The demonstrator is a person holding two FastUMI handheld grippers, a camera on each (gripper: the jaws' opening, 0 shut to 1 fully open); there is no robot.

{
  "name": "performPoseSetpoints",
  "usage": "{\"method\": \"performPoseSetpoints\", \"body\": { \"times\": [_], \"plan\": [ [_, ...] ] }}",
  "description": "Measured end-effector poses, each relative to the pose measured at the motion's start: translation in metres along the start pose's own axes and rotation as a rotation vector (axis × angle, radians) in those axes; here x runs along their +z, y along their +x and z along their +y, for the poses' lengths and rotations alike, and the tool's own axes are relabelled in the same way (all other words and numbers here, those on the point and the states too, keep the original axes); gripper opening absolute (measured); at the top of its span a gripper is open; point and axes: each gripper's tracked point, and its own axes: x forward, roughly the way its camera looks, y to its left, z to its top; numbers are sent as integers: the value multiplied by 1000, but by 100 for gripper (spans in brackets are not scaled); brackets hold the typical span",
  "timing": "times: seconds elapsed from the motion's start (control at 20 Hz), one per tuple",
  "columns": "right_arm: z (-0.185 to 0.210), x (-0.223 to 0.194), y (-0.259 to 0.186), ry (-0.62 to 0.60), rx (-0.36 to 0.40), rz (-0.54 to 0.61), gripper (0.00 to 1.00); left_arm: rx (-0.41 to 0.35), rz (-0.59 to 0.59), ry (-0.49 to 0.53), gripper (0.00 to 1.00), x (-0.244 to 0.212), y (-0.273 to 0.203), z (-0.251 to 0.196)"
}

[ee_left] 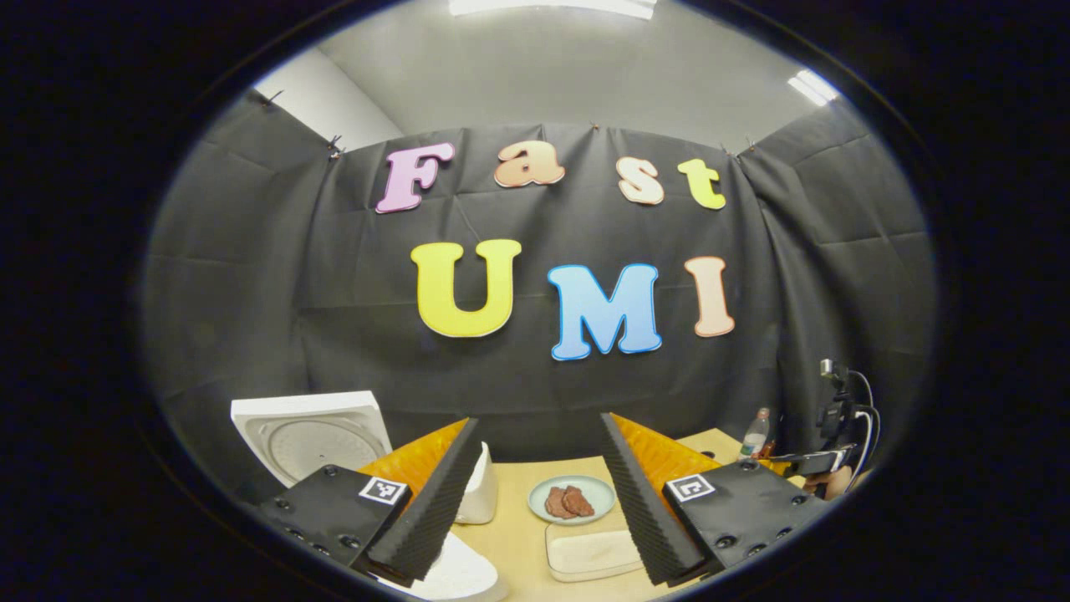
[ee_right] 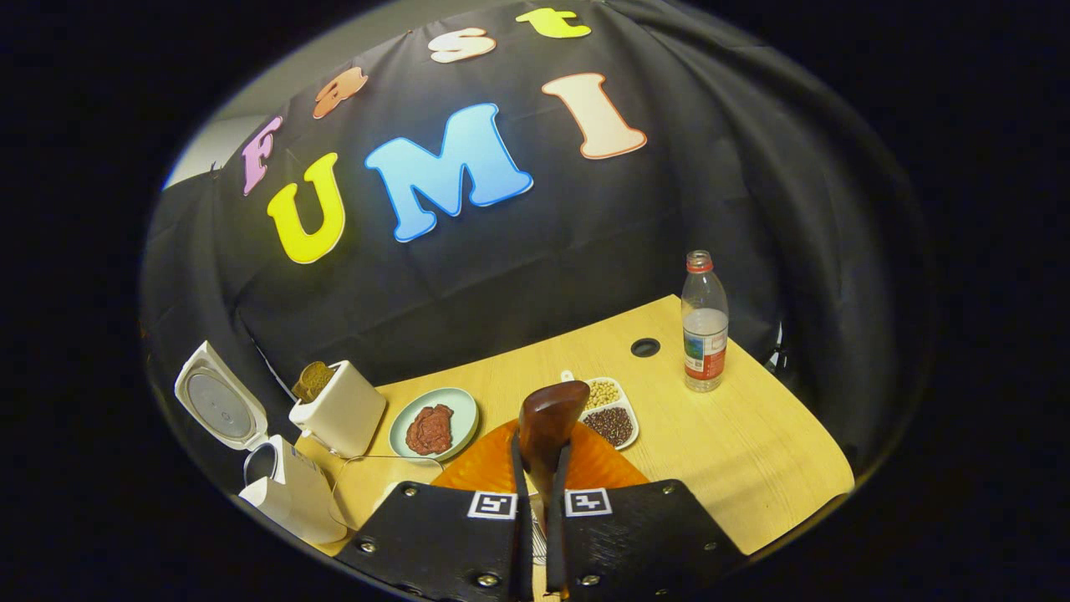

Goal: Close the left gripper, press the button to open the rice cooker; take a wooden spoon from the chopstick holder with the right hand, scoop a spoonful of rice and pour it into the rice cooker, then put the wooden spoon back into the chopstick holder.

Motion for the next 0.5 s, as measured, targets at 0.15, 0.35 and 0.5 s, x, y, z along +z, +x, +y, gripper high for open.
{"method": "performPoseSetpoints", "body": {
  "times": [0.15, 0.35, 0.5],
  "plan": [
    [0, -14, 13, -5, -18, 23, 7, 28, 8, 15, 96, -3, -4, 6],
    [-4, -29, 23, -17, -43, 48, 7, 40, 23, 9, 97, -10, -3, 9],
    [-8, -39, 17, -4, -43, 63, 13, 37, 14, 0, 96, -7, 0, 9]
  ]
}}
